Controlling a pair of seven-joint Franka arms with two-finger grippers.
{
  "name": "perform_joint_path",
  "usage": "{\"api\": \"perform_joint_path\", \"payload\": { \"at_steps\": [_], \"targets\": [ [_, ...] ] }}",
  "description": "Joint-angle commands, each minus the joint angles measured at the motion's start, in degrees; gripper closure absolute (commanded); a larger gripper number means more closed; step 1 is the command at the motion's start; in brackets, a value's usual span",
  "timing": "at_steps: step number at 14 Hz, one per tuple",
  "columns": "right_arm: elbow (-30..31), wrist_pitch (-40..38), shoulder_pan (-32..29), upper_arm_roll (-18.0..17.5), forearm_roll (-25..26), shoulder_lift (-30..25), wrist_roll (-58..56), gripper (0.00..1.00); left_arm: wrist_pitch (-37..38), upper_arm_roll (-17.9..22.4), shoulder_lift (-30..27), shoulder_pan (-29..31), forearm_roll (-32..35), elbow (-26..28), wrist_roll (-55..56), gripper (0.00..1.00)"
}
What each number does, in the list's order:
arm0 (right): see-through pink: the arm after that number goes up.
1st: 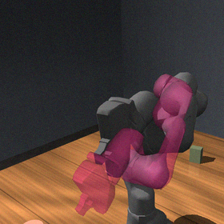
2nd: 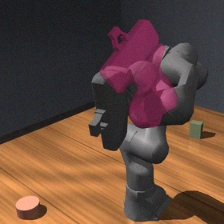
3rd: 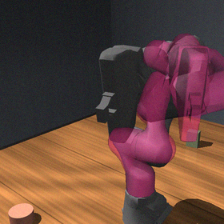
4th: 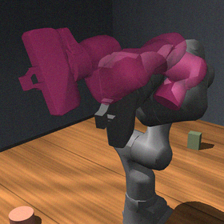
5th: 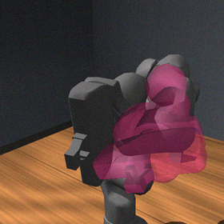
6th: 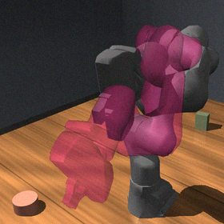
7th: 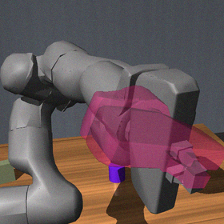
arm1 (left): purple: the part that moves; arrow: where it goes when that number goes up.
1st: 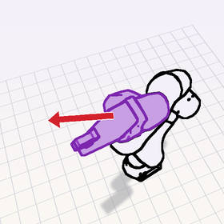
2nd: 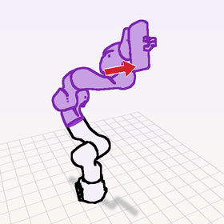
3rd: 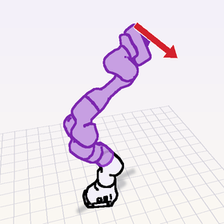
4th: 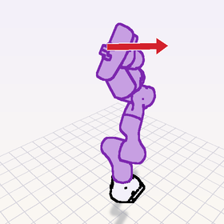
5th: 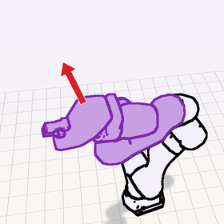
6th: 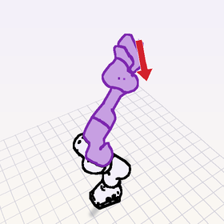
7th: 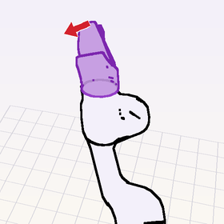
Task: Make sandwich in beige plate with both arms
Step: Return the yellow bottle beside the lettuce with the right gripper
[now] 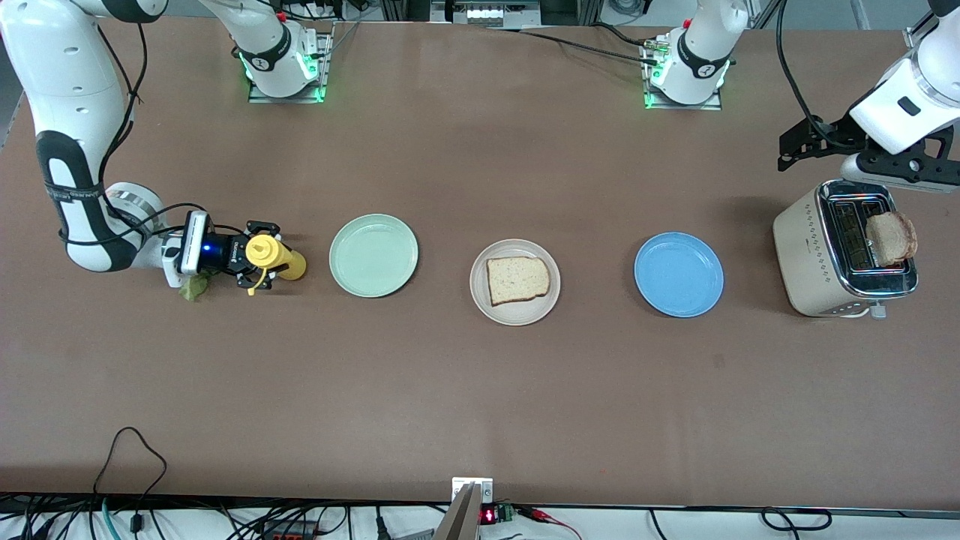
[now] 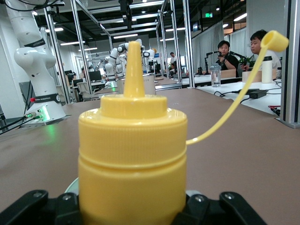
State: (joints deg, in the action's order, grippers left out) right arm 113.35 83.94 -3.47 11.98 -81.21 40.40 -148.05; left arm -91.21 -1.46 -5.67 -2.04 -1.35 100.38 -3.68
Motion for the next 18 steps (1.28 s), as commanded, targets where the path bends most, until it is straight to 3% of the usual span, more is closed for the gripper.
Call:
{"api": "perform_joint_path", "payload": {
  "at_steps": [1,4,9,15,16,17,18],
  "targets": [
    [-1.11,-2.55,-1.89,-0.99,-1.05,1.52,-2.59,0.66,0.95,-0.12,-0.3,0.28,-0.58,-0.54,-0.72,0.0],
    [-1.11,-2.56,-1.89,-0.99,-1.05,1.7,-4.08,0.65,1.12,-0.12,-0.3,0.28,-0.58,-0.54,-0.8,0.0],
    [-1.11,-2.56,-1.89,-0.9,-0.88,2.49,-5.67,0.5,2.35,-0.12,-0.3,0.28,-0.58,-0.54,-0.8,0.0],
    [-1.9,-2.91,-2.94,-0.9,-0.18,2.49,-5.67,0.23,2.35,-0.03,0.49,-0.16,-0.49,-2.03,-0.63,0.0],
    [-1.9,-2.91,-3.47,-0.82,-0.09,2.41,-5.67,0.15,2.26,-0.12,0.49,-0.25,-0.58,-2.12,-0.63,0.0],
    [-1.9,-2.99,-4.0,-0.82,0.43,2.49,-5.58,0.0,2.26,-0.12,0.49,-0.34,-0.49,-2.12,-0.54,0.0],
    [-1.99,-2.99,-4.44,-0.82,1.14,2.41,-5.41,0.0,2.26,-0.12,0.49,-0.34,-0.58,-2.12,-0.54,0.0]
  ]
}}
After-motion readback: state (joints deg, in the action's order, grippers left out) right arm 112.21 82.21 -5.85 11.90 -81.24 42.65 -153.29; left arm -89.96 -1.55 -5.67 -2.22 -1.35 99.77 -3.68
